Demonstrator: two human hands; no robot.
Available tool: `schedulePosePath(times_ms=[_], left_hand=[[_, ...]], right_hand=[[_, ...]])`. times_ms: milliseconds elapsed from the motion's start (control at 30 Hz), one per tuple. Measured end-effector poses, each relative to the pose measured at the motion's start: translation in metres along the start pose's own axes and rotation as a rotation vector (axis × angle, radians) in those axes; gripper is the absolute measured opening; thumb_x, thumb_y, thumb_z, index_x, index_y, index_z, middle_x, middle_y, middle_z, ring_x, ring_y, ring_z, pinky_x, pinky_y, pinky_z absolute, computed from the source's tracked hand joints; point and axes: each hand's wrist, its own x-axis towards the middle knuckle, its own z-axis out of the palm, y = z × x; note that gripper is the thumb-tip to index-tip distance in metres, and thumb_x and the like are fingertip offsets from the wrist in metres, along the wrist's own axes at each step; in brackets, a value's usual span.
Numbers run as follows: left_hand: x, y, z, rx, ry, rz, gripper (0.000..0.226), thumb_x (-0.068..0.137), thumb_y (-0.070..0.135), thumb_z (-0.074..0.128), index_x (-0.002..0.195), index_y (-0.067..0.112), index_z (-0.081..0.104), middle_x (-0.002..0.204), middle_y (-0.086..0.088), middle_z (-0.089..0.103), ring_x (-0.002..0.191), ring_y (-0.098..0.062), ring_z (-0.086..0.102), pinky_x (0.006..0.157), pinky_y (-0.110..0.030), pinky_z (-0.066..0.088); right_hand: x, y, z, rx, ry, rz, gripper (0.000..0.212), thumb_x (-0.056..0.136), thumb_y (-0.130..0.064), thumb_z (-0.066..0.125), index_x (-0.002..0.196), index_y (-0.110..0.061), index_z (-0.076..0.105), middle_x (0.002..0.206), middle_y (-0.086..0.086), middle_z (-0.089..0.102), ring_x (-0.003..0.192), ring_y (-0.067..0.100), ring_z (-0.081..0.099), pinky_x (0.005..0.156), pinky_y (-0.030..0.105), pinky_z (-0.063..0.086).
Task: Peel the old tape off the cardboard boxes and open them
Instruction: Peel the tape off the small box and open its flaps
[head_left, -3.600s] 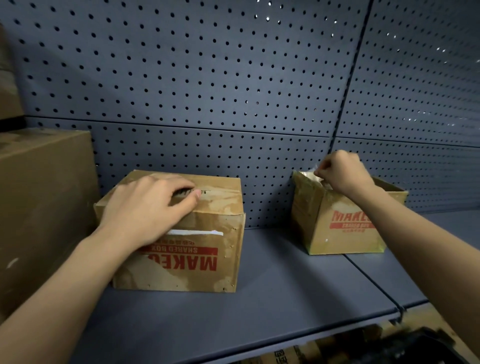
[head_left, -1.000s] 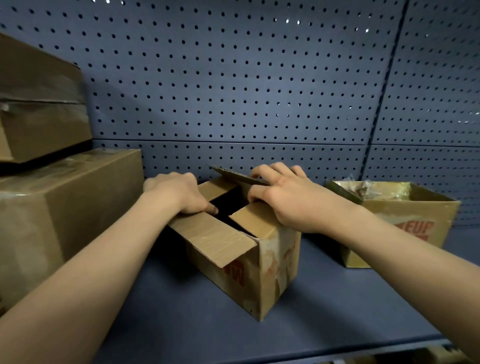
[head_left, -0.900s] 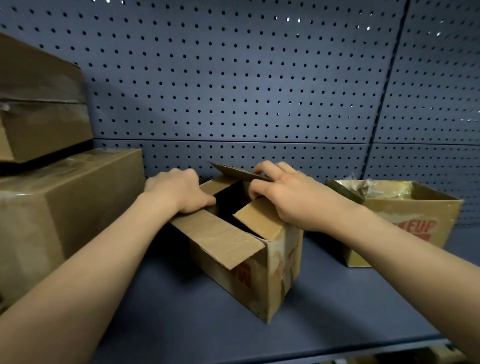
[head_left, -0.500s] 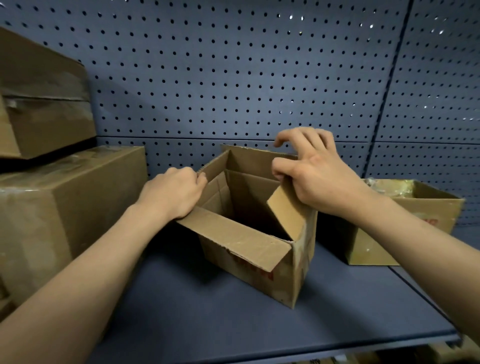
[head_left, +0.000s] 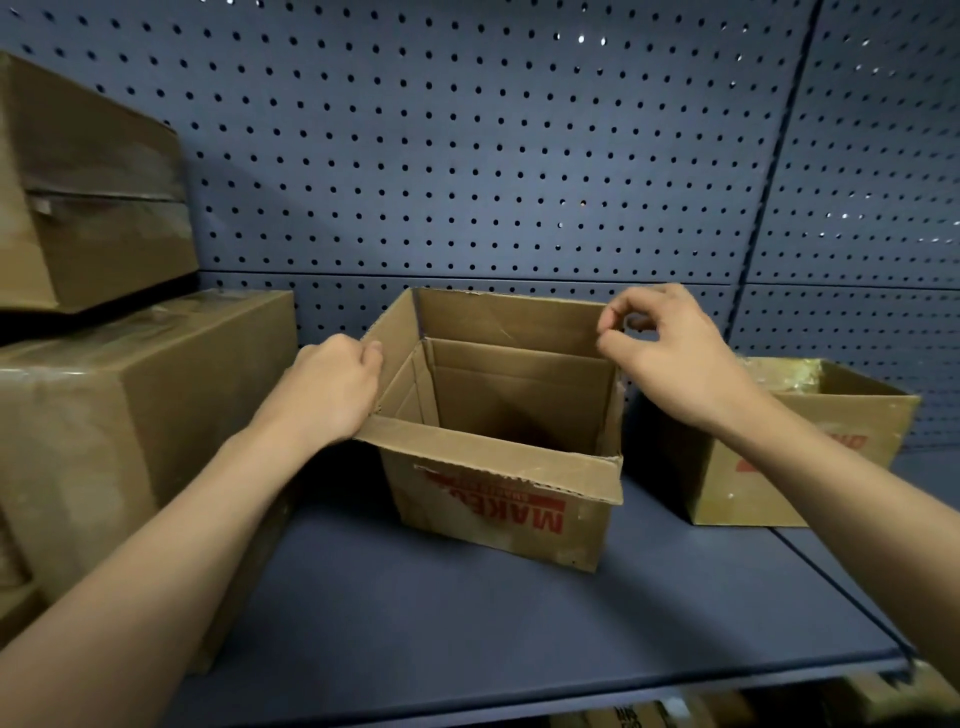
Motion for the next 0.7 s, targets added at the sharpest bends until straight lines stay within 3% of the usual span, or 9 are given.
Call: schedulePosePath(times_ms=[67, 133, 267, 333, 433, 500, 567, 700], left_hand=[[0.000, -0.003, -0.003, -0.058, -0.007, -0.037, 0.050, 0.107, 0.031, 0.035, 0.081, -0.002, 0.062, 0.074, -0.014, 0.065, 0.073, -0.027, 0.063, 0.072, -0.036, 0.045], [-0.001, -0.006, -0.005, -0.106, -0.011, -0.071, 0.049, 0.106, 0.031, 0.036, 0.081, -0.002, 0.061, 0.075, -0.015, 0.067, 0.076, -0.028, 0.065, 0.071, -0.035, 0.042], [-0.002, -0.011, -0.007, -0.240, 0.003, -0.140, 0.043, 0.106, 0.034, 0.039, 0.088, 0.002, 0.063, 0.084, -0.017, 0.067, 0.076, -0.031, 0.067, 0.060, -0.034, 0.048], [-0.003, -0.012, -0.006, -0.428, -0.037, -0.220, 0.035, 0.106, 0.032, 0.041, 0.092, 0.007, 0.060, 0.091, -0.018, 0.066, 0.077, -0.030, 0.070, 0.061, -0.036, 0.058], [-0.005, -0.012, -0.003, -0.619, -0.037, -0.305, 0.027, 0.104, 0.031, 0.044, 0.090, 0.012, 0.058, 0.093, -0.015, 0.065, 0.087, -0.029, 0.067, 0.076, -0.043, 0.060], [-0.006, -0.015, 0.000, -0.647, -0.022, -0.298, 0.036, 0.102, 0.040, 0.047, 0.097, 0.008, 0.063, 0.095, -0.014, 0.066, 0.095, -0.027, 0.066, 0.085, -0.045, 0.058], [-0.009, -0.020, 0.004, -0.684, -0.065, -0.297, 0.051, 0.097, 0.055, 0.048, 0.116, 0.011, 0.065, 0.111, -0.011, 0.069, 0.104, -0.026, 0.065, 0.089, -0.046, 0.055], [-0.011, -0.028, 0.014, -0.859, -0.180, -0.342, 0.055, 0.095, 0.061, 0.045, 0.130, 0.021, 0.058, 0.123, -0.004, 0.068, 0.112, -0.030, 0.063, 0.099, -0.055, 0.047]], right_hand=[[0.000, 0.003, -0.002, 0.077, -0.017, 0.039, 0.014, 0.093, -0.022, 0.053, 0.084, -0.027, 0.062, 0.083, -0.001, 0.058, 0.072, 0.008, 0.056, 0.068, 0.029, 0.038], [0.000, 0.010, -0.004, 0.123, -0.018, 0.088, 0.021, 0.097, -0.018, 0.047, 0.086, -0.026, 0.064, 0.075, 0.002, 0.059, 0.053, 0.001, 0.048, 0.059, 0.029, 0.036], [0.001, 0.032, -0.006, 0.195, -0.010, 0.156, 0.027, 0.098, -0.012, 0.044, 0.093, -0.023, 0.068, 0.101, 0.024, 0.065, 0.078, 0.020, 0.049, 0.066, 0.032, 0.033], [0.001, 0.040, -0.004, 0.248, 0.006, 0.193, 0.029, 0.097, -0.011, 0.044, 0.093, -0.023, 0.070, 0.105, 0.019, 0.066, 0.083, 0.023, 0.049, 0.071, 0.034, 0.034], [0.001, 0.044, -0.002, 0.372, 0.023, 0.243, 0.032, 0.097, -0.012, 0.044, 0.094, -0.028, 0.071, 0.104, 0.001, 0.065, 0.089, 0.018, 0.053, 0.074, 0.035, 0.041], [-0.002, 0.046, 0.001, 0.405, -0.003, 0.198, 0.029, 0.098, -0.024, 0.047, 0.109, -0.036, 0.070, 0.119, -0.008, 0.064, 0.105, 0.013, 0.056, 0.087, 0.036, 0.046], [-0.007, 0.048, 0.004, 0.450, -0.030, 0.138, 0.028, 0.099, -0.036, 0.049, 0.120, -0.044, 0.065, 0.129, -0.014, 0.061, 0.119, 0.012, 0.054, 0.097, 0.038, 0.044], [-0.010, 0.050, 0.009, 0.508, -0.014, 0.147, 0.031, 0.089, -0.046, 0.048, 0.114, -0.048, 0.066, 0.122, -0.014, 0.062, 0.114, 0.016, 0.054, 0.096, 0.042, 0.040]])
